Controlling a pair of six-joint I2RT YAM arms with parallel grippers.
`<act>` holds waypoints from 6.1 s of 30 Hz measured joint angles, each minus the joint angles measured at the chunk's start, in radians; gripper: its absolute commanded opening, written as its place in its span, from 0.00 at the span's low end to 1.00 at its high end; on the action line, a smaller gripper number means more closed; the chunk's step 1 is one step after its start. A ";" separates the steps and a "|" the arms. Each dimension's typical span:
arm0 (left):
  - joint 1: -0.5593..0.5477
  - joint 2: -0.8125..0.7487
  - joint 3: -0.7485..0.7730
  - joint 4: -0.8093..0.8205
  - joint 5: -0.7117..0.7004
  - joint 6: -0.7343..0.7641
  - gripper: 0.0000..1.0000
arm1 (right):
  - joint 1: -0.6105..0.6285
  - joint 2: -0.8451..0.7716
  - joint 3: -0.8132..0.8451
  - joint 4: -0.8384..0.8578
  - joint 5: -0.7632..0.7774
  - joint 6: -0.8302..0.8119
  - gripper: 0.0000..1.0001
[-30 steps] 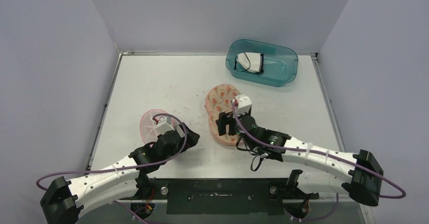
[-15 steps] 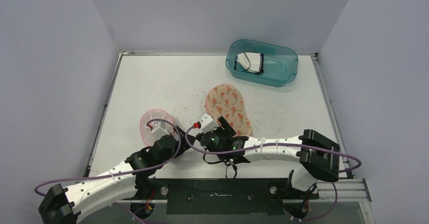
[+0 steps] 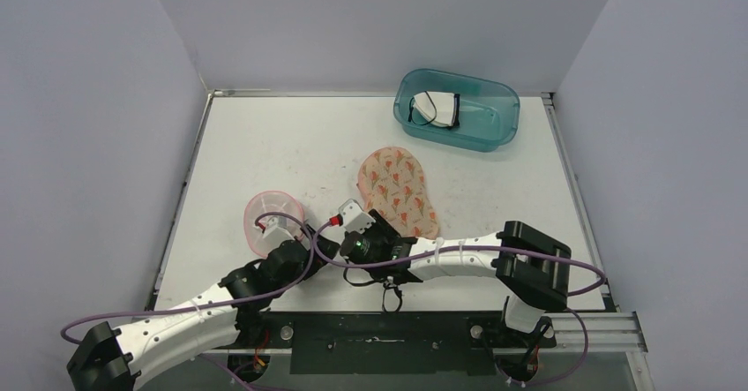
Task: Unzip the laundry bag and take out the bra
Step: Open the laundry bag at the center of the board, then adjust the laundry bag at the center of the board.
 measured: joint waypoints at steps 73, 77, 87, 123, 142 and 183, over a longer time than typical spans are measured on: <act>0.214 0.570 0.350 0.229 0.121 0.261 0.80 | -0.186 -0.970 -0.235 -0.246 -0.074 0.455 0.79; 0.214 0.547 0.344 0.235 0.161 0.269 0.80 | -0.186 -0.807 -0.296 -0.089 -0.200 0.437 0.78; 0.250 0.684 0.386 0.255 0.250 0.307 0.80 | -0.186 -0.770 -0.613 0.164 -0.326 0.515 0.78; -0.110 0.834 0.292 0.711 0.264 0.134 0.72 | -0.192 -1.230 -0.735 -0.080 -0.217 0.738 0.85; -0.119 0.749 0.456 0.478 0.171 0.286 0.82 | -0.192 -1.420 -0.620 -0.296 -0.103 0.727 0.87; 0.346 1.329 0.799 0.635 0.650 0.550 0.00 | -0.192 -1.379 -0.622 -0.221 -0.178 0.671 0.86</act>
